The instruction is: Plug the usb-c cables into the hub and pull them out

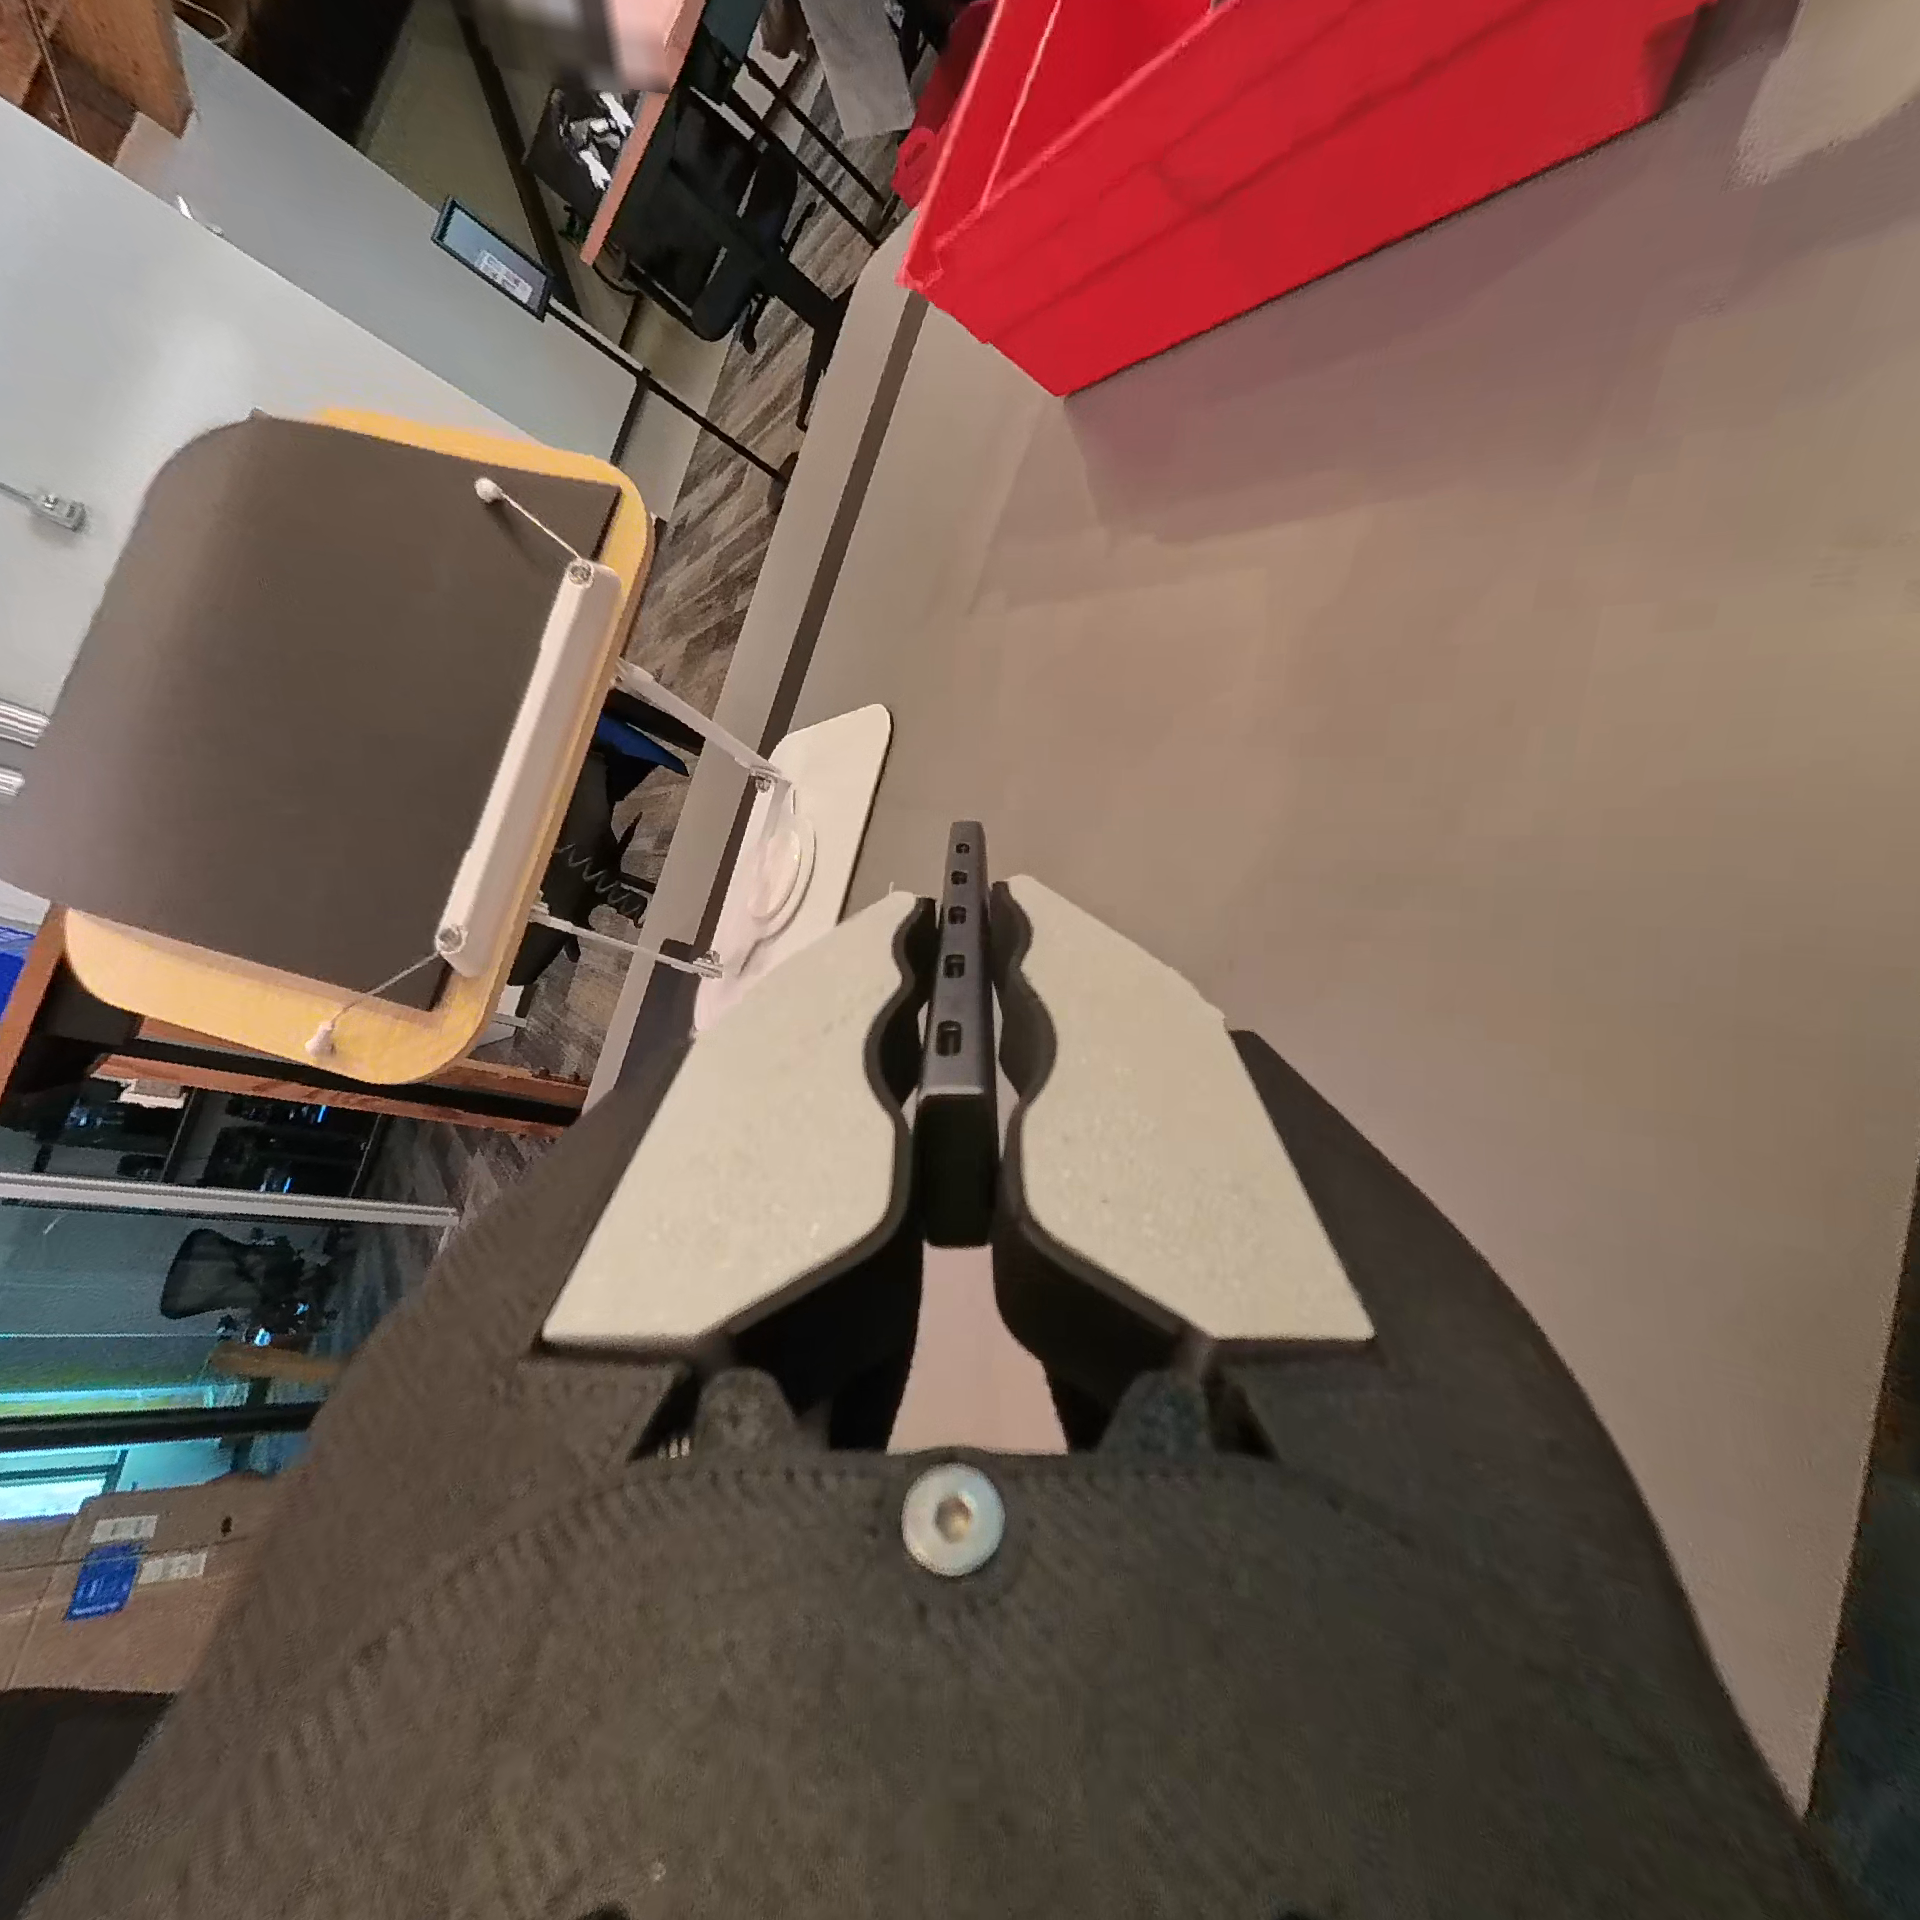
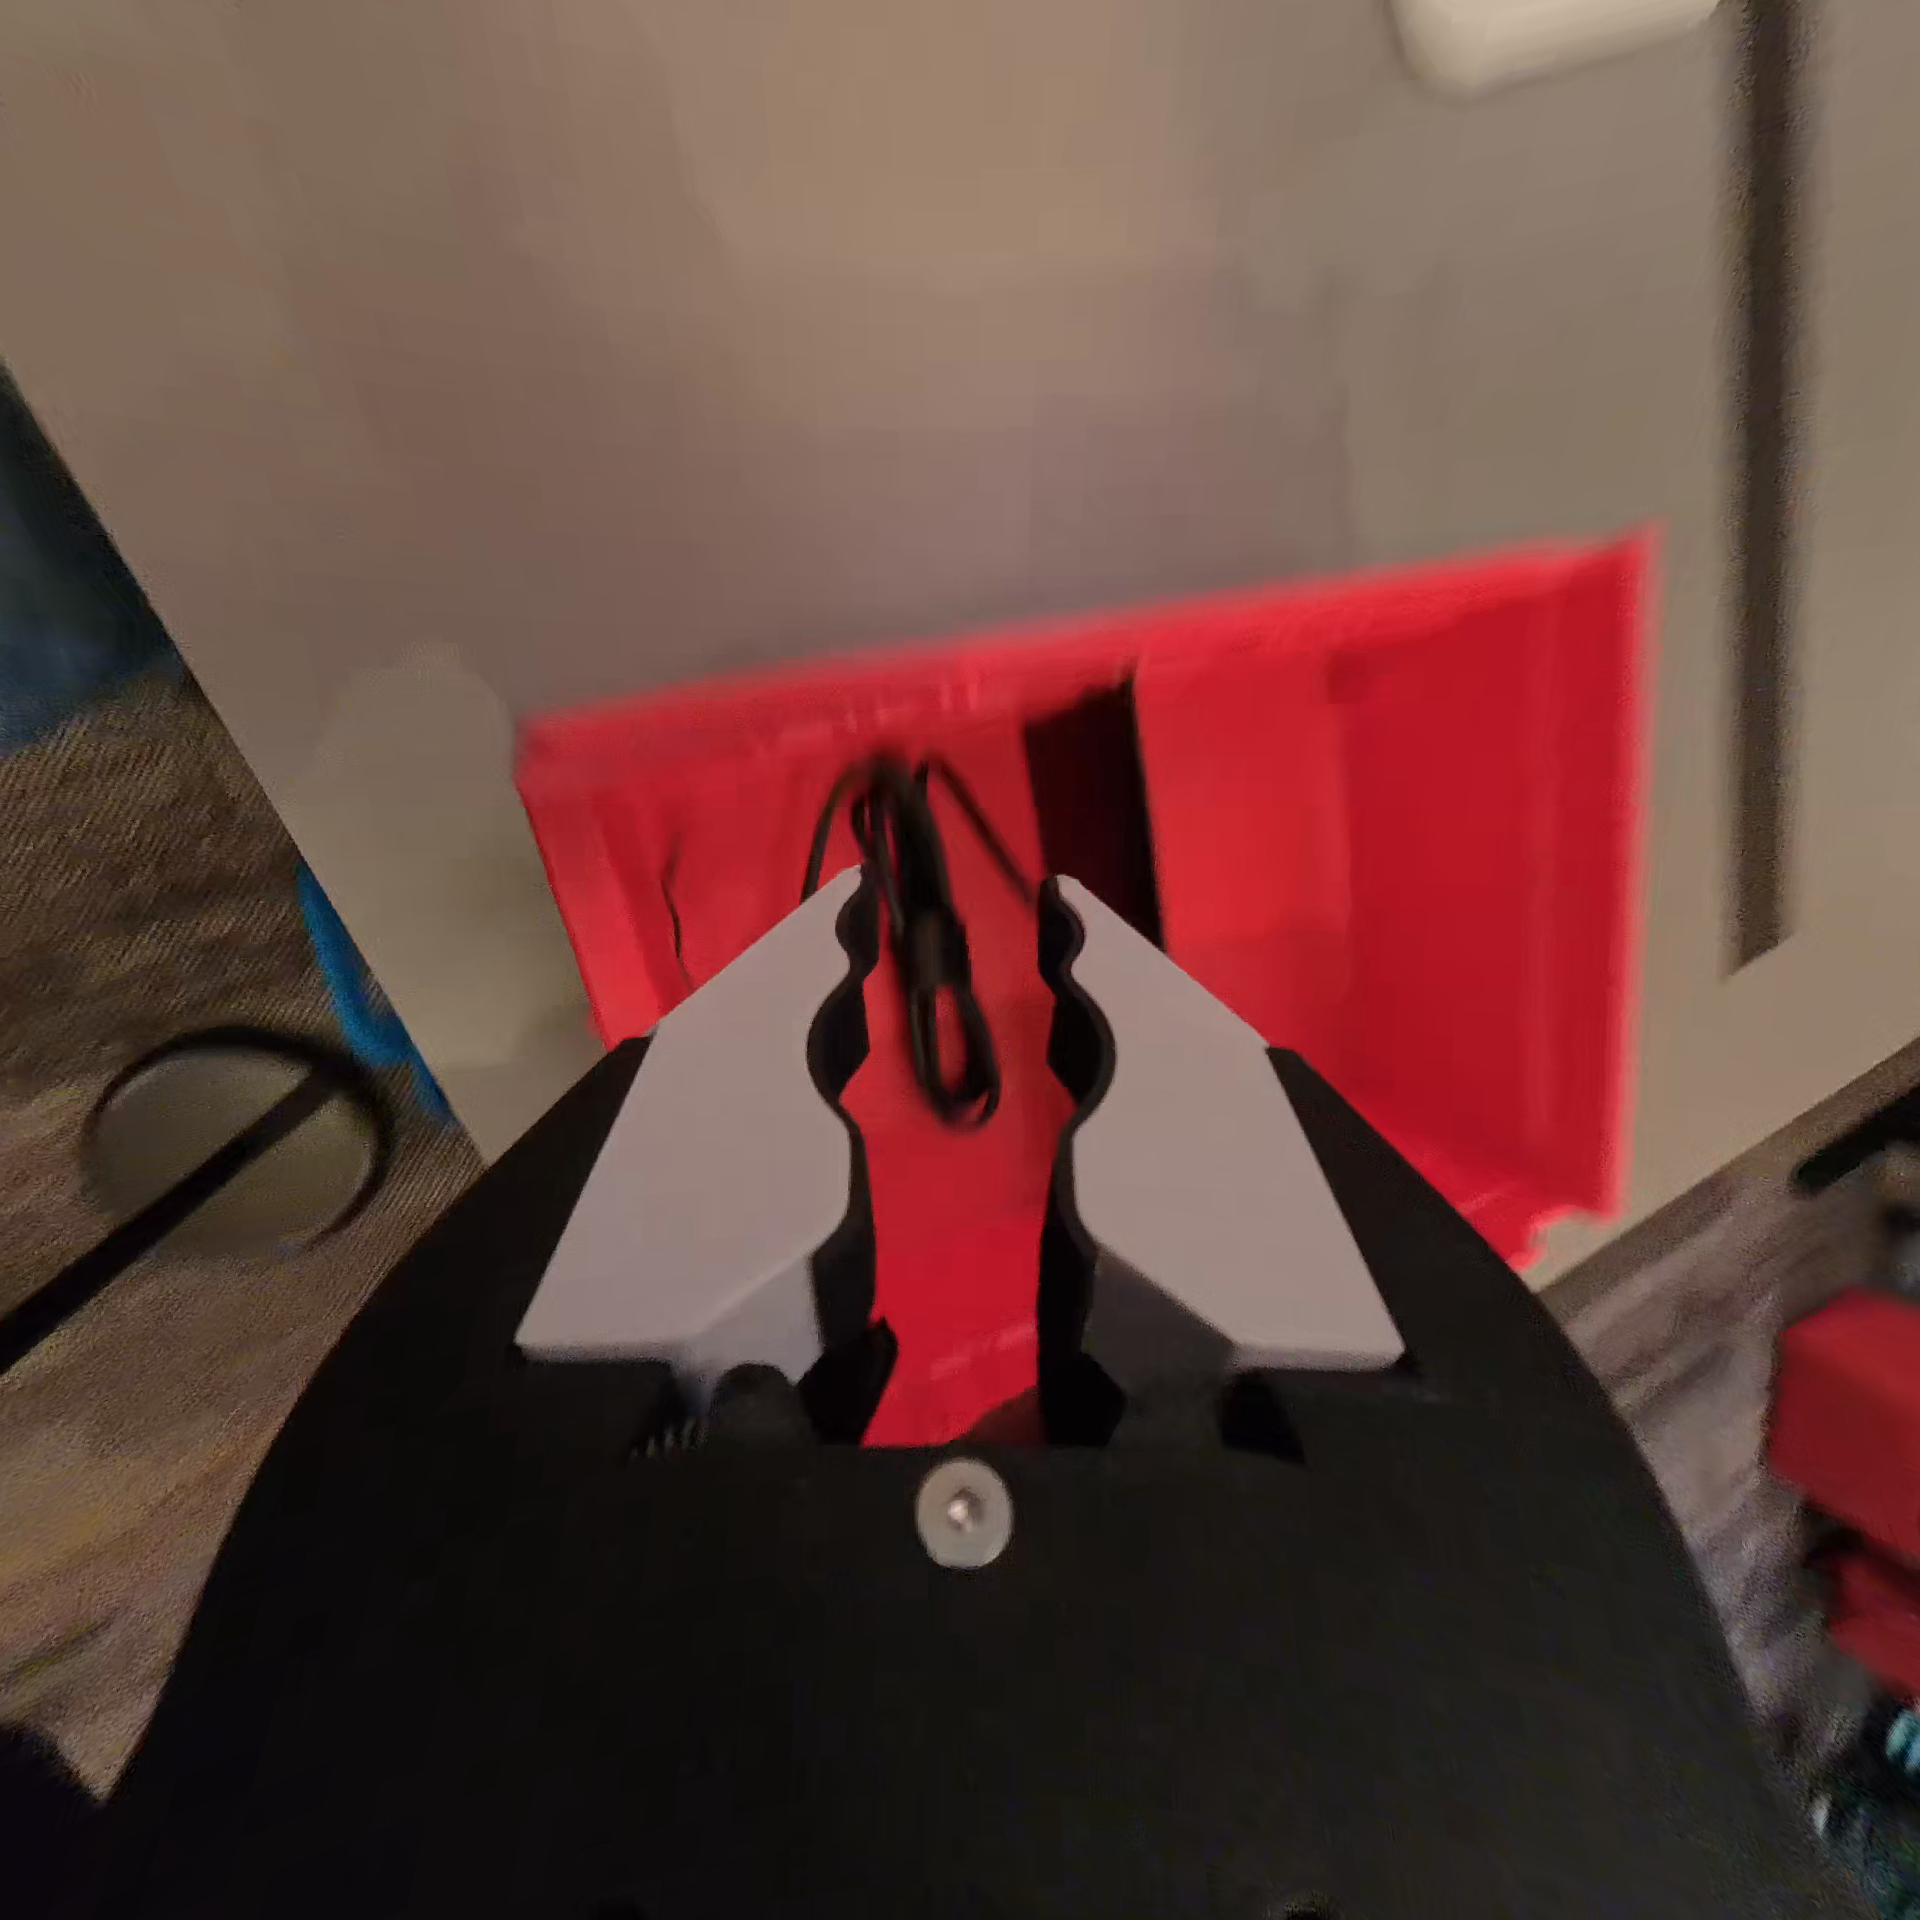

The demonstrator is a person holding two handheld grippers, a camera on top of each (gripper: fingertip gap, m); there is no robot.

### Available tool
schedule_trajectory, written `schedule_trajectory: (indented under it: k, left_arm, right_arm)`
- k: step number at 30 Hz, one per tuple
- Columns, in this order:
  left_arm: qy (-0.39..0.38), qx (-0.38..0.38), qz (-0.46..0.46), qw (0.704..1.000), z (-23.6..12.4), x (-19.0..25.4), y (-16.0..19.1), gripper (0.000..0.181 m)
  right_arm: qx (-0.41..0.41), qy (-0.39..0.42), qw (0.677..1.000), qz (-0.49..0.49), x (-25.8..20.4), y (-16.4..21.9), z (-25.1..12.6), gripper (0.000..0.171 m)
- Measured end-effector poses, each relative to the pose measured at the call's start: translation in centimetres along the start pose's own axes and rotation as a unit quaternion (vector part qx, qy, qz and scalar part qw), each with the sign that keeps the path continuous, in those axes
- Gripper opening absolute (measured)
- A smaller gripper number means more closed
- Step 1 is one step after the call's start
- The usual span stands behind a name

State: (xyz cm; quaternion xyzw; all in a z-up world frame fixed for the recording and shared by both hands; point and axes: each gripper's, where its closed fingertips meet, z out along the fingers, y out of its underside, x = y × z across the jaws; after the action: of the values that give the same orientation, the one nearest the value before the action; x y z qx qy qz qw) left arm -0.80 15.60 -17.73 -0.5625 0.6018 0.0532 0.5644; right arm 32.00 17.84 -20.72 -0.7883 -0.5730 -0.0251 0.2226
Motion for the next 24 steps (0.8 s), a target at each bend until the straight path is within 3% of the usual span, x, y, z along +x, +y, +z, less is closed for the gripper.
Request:
schedule_trajectory:
  k: [2, 5, 7, 11, 13, 19, 22, 24]
  left_arm:
    - [0.000, 0.014, -0.001, 1.000, -0.2, -0.1, -0.7, 0.010]
    - [-0.004, 0.034, -0.003, 0.999, -0.5, -0.3, -2.0, 0.010]
    - [0.000, 0.053, -0.009, 0.999, -1.0, -0.3, -2.9, 0.010]
    - [0.013, 0.091, -0.004, 0.996, -2.3, 0.0, -4.6, 0.010]
    - [0.012, 0.100, 0.010, 0.995, -2.7, 0.1, -5.1, 0.010]
    - [-0.014, 0.103, -0.007, 0.995, -2.9, -1.1, -5.2, 0.013]
    - [-0.060, 0.102, 0.008, 0.993, -3.6, -3.1, -5.2, 0.038]
    - [-0.070, 0.096, 0.016, 0.993, -4.3, -4.1, -4.9, 0.033]
  right_arm:
    - [0.099, 0.030, 0.993, -0.053, -0.9, -6.1, -2.5, 0.029]
    - [0.228, 0.055, 0.957, -0.171, -5.2, -16.2, -4.0, 0.031]
    - [0.274, 0.061, 0.929, -0.239, -8.7, -21.4, -2.8, 0.033]
    - [0.304, 0.112, 0.895, -0.305, -11.1, -27.4, 0.9, 0.028]
    - [0.316, 0.124, 0.883, -0.325, -12.0, -29.0, 1.6, 0.007]
    - [0.300, 0.145, 0.882, -0.333, -10.9, -29.2, 0.7, 0.006]
    - [0.285, 0.195, 0.891, -0.293, -6.7, -27.6, -2.1, 0.007]
    - [0.266, 0.251, 0.897, -0.248, -2.1, -25.2, -4.8, 0.006]
